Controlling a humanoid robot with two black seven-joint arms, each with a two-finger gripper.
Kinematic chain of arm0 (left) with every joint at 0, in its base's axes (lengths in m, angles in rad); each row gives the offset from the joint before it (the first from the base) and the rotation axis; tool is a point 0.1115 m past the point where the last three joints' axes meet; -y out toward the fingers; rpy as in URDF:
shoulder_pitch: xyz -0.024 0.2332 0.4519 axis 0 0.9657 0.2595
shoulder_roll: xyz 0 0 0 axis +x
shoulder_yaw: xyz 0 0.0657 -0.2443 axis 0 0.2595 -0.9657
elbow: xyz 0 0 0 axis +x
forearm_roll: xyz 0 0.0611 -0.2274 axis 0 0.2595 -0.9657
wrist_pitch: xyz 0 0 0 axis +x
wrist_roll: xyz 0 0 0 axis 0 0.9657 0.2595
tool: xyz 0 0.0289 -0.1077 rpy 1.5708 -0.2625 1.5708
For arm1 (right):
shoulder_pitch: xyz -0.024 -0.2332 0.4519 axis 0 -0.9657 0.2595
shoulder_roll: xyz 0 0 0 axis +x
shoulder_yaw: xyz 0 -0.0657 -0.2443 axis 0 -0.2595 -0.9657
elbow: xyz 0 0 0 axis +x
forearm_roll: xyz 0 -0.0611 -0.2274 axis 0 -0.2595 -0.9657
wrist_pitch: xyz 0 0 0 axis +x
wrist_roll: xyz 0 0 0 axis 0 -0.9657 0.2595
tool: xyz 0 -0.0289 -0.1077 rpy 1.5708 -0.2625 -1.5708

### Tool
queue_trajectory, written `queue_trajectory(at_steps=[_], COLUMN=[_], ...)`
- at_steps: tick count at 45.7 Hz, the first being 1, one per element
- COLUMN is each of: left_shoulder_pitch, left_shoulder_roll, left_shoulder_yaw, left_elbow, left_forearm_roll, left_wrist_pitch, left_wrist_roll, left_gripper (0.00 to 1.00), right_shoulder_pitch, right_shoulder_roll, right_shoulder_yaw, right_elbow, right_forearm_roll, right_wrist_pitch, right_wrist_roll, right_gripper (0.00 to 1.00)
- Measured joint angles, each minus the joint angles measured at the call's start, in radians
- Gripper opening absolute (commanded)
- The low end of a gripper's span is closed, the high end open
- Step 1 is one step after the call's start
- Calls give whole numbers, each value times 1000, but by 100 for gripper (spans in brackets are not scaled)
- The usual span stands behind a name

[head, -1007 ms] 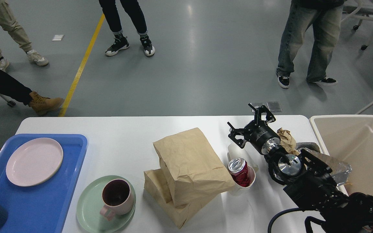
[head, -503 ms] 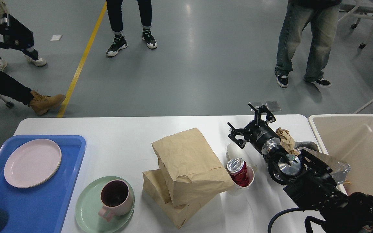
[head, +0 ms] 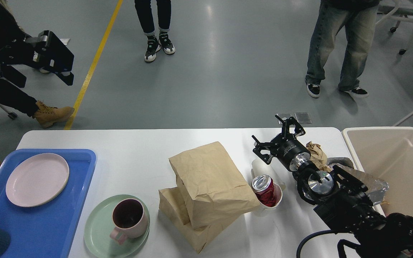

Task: Tidy desktop
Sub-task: 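Bring the left gripper back over the pink mug on the green plate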

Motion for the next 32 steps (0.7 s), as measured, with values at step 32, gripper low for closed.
queue_trajectory(at_steps=[32], left_shoulder_pitch=[711], left_shoulder_roll=[38], left_shoulder_yaw=[-398], left_elbow=[-4], left_forearm_roll=[333], left_wrist_pitch=[35], left_wrist_roll=[160], left_gripper=[87], right_shoulder_pitch=[0], right_shoulder_roll=[0], right_shoulder_yaw=[0], right_elbow=[0], right_forearm_roll=[0], right_wrist_pitch=[0], right_wrist_roll=[0], right_gripper=[100])
